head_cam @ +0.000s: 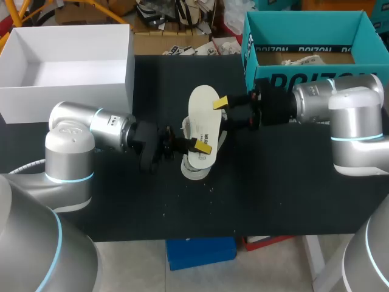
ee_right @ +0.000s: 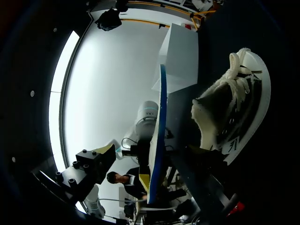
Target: Take the shoe out of the shoebox, open the shoe tongue, remove and reinsert the insole, then place the shoe into the shoebox
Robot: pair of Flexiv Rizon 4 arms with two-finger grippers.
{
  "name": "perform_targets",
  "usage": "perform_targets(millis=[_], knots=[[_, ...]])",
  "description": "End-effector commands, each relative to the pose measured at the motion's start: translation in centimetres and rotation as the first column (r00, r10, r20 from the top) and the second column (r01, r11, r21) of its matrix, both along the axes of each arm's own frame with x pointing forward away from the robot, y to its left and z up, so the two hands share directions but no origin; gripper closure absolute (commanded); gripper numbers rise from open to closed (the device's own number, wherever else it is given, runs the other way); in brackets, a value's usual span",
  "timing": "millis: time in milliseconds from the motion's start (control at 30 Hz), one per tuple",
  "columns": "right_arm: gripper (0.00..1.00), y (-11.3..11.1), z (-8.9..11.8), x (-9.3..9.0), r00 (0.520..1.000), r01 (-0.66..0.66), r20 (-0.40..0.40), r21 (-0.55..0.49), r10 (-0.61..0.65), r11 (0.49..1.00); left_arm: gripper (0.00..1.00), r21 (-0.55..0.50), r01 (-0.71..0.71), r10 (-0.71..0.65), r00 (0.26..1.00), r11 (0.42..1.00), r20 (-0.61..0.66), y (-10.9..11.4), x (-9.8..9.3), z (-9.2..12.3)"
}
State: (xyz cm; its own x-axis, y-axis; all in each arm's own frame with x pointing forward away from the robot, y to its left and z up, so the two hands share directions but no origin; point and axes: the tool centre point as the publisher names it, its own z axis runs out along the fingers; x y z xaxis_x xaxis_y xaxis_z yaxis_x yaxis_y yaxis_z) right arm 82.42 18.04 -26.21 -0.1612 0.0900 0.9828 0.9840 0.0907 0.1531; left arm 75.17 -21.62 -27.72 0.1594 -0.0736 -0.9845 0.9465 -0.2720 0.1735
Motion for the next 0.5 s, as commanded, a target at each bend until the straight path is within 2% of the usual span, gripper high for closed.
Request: perform_targets(millis=[33, 67, 133, 500], knots=[[0.20, 0.40, -0.17, -0.02, 1.000, 0.000, -0.007, -0.009, 0.000, 1.000, 1.00, 0.002, -0.003, 0.003, 1.000, 1.000, 0.003, -0.08, -0.12, -0.06], [0.36, 0.47, -0.23, 0.00, 1.000, 0.000, -0.010, -0.011, 0.000, 1.000, 1.00, 0.002, -0.003, 0.003, 1.000, 1.000, 0.003, -0.08, -0.12, -0.06], [0.50, 0.62, -0.29, 0.06, 1.000, -0.001, -0.014, -0.012, 0.001, 1.000, 1.00, 0.002, -0.003, 0.003, 1.000, 1.000, 0.003, -0.08, -0.12, -0.06], [0.59, 1.31, -0.72, 0.64, 1.000, -0.009, -0.029, -0.010, 0.008, 1.000, 1.00, 0.002, -0.003, 0.003, 1.000, 1.000, 0.003, -0.08, -0.12, -0.06]])
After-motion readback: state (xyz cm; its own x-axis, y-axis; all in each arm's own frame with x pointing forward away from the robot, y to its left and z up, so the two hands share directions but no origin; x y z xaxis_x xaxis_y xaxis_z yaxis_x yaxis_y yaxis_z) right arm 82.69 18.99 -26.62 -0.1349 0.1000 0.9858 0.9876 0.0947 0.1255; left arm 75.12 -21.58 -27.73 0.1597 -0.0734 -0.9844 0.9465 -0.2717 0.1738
